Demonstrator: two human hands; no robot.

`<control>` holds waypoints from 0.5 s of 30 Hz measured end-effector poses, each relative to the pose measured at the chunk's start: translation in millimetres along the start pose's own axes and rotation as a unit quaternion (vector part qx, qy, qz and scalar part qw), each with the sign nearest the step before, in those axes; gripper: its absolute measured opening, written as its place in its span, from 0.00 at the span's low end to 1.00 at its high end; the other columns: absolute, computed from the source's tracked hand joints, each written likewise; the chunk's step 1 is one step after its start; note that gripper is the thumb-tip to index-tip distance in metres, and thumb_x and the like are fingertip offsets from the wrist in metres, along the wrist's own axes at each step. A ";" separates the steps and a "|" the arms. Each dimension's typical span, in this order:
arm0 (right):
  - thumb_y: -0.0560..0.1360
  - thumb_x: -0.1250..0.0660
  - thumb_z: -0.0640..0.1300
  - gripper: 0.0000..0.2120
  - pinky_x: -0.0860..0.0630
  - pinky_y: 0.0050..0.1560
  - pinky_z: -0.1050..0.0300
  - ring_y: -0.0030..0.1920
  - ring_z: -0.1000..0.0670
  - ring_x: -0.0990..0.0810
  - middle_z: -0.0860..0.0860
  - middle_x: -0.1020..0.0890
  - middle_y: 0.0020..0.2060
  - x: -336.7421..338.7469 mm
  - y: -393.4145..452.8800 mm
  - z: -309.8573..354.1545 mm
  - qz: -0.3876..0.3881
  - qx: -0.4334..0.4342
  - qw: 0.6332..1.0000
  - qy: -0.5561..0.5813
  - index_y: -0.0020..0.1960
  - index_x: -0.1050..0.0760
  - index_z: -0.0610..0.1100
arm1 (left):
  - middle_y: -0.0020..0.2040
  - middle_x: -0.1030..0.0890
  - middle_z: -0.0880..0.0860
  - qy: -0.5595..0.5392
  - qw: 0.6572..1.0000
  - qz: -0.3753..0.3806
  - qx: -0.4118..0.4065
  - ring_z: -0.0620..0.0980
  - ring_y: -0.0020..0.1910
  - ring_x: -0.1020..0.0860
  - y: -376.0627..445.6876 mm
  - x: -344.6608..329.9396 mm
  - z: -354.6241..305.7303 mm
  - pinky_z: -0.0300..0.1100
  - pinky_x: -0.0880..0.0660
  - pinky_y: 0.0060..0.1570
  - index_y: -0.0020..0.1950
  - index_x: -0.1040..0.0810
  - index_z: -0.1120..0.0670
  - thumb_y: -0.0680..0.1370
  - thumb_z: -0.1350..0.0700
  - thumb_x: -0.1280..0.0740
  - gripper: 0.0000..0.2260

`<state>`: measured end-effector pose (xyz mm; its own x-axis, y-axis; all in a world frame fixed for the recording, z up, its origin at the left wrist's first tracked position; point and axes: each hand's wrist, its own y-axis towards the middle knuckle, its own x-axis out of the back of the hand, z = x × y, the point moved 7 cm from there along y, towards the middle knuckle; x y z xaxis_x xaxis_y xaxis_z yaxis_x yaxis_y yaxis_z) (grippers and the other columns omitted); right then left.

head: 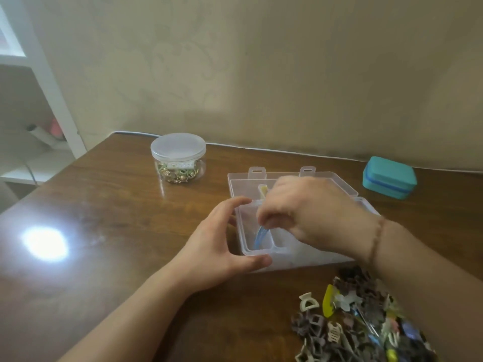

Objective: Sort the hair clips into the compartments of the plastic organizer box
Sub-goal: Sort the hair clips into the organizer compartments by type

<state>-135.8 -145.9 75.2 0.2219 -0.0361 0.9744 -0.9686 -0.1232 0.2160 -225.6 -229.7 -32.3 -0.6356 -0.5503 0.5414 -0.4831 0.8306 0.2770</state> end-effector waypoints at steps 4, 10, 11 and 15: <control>0.79 0.36 0.46 0.10 0.31 0.42 0.66 0.53 0.56 0.25 0.56 0.21 0.50 -18.9 13.6 9.7 0.054 0.037 0.998 0.006 0.56 0.21 0.57 | 0.69 0.30 0.36 -0.010 1.000 0.012 0.004 0.41 0.66 0.29 1.0 -0.8 1.1 0.51 0.25 0.64 0.72 0.39 0.33 0.61 0.29 0.25 0.42; 0.74 0.31 0.48 0.12 0.27 0.46 0.68 0.49 0.65 0.24 0.67 0.21 0.45 -7.0 -76.8 -16.7 0.077 -0.055 0.989 0.113 0.52 0.23 0.64 | 0.66 0.32 0.30 -0.008 1.000 0.017 0.007 0.33 0.64 0.31 1.3 -1.0 1.5 0.37 0.25 0.59 0.70 0.39 0.32 0.61 0.30 0.26 0.41; 0.75 0.32 0.49 0.14 0.28 0.49 0.69 0.53 0.67 0.26 0.70 0.23 0.48 -20.3 -90.2 -17.2 0.137 -0.062 0.985 0.083 0.55 0.26 0.67 | 0.65 0.33 0.28 -0.007 1.000 0.018 0.007 0.30 0.64 0.32 1.4 -0.9 0.5 0.32 0.25 0.57 0.70 0.40 0.31 0.61 0.29 0.26 0.41; 0.78 0.40 0.47 0.22 0.31 0.57 0.66 0.64 0.65 0.33 0.71 0.34 0.65 -47.7 -107.3 -13.8 0.216 -0.071 0.974 0.022 0.68 0.35 0.66 | 0.68 0.32 0.32 -0.004 1.000 0.020 0.012 0.28 0.63 0.33 1.2 -0.5 -2.9 0.28 0.28 0.55 0.71 0.40 0.32 0.61 0.29 0.27 0.42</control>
<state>-44.0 -117.4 6.4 -0.2117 -0.0111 0.9773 -0.9769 0.0320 -0.2112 -224.1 -228.2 -29.8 -0.6597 -0.5180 0.5446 -0.4714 0.8495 0.2370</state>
